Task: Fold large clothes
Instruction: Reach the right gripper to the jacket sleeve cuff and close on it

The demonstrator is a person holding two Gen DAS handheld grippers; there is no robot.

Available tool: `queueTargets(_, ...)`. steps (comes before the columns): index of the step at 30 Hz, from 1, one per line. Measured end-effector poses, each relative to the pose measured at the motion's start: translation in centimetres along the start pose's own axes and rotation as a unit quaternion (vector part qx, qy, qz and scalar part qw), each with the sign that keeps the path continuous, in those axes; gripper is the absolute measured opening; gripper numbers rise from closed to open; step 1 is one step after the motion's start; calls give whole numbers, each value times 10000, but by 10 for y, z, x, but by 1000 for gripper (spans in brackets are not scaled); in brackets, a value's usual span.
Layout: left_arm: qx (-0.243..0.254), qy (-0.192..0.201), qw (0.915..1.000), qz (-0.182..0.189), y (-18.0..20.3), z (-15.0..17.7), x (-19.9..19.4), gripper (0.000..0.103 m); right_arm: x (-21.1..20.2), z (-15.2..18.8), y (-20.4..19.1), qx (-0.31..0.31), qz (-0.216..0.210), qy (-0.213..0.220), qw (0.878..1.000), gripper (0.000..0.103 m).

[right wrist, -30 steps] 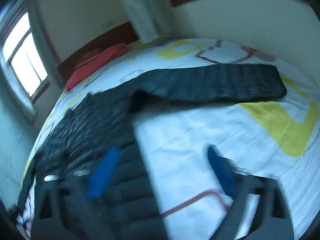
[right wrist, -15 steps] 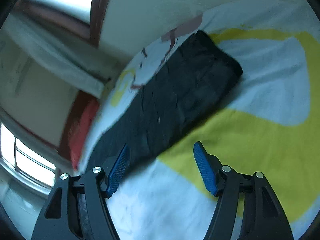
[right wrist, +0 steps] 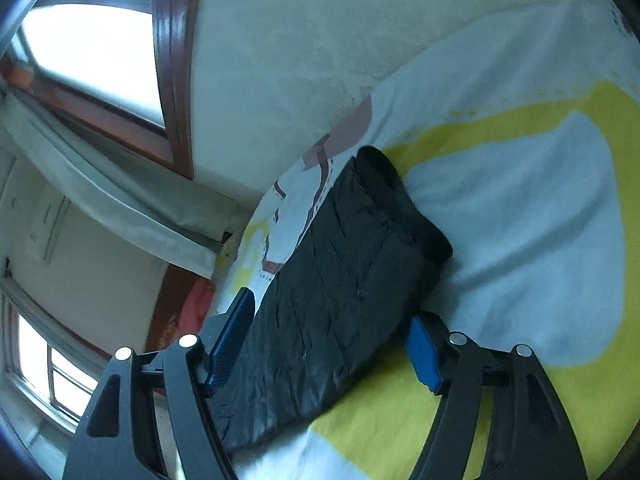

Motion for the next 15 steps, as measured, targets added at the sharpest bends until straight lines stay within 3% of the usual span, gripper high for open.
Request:
queueTargets(1,-17,15,10000,-30,-1,-2,1,80,5,0,-1,-133,123,-69,9998,46)
queueTargets(3,3,32,9999,-117,-2,-6,4,80,11,-1,3,-104,67,-264,9996,16)
queueTargets(4,21,40,9999,-143,-2,-7,6,80,10,-1,4,-67,64,-277,9996,11)
queueTargets(9,191,95,9991,-366,-2,-15,16,81,-6,-6,-37,-602,-208,-148,9979,11)
queueTargets(15,372,187,9978,-515,-5,-23,25,85,-24,5,-130,-1602,-706,-92,9845,11)
Point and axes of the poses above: each gripper's, at about its wrist camera, not at the fingertips, and x roughly the way its jaws point, y to its right, z to its underside, the point moved 5 cm from there along x, roughly the way its jaws point, and after that the axes turned 11 degrees about -x, right-handed, at the moved point
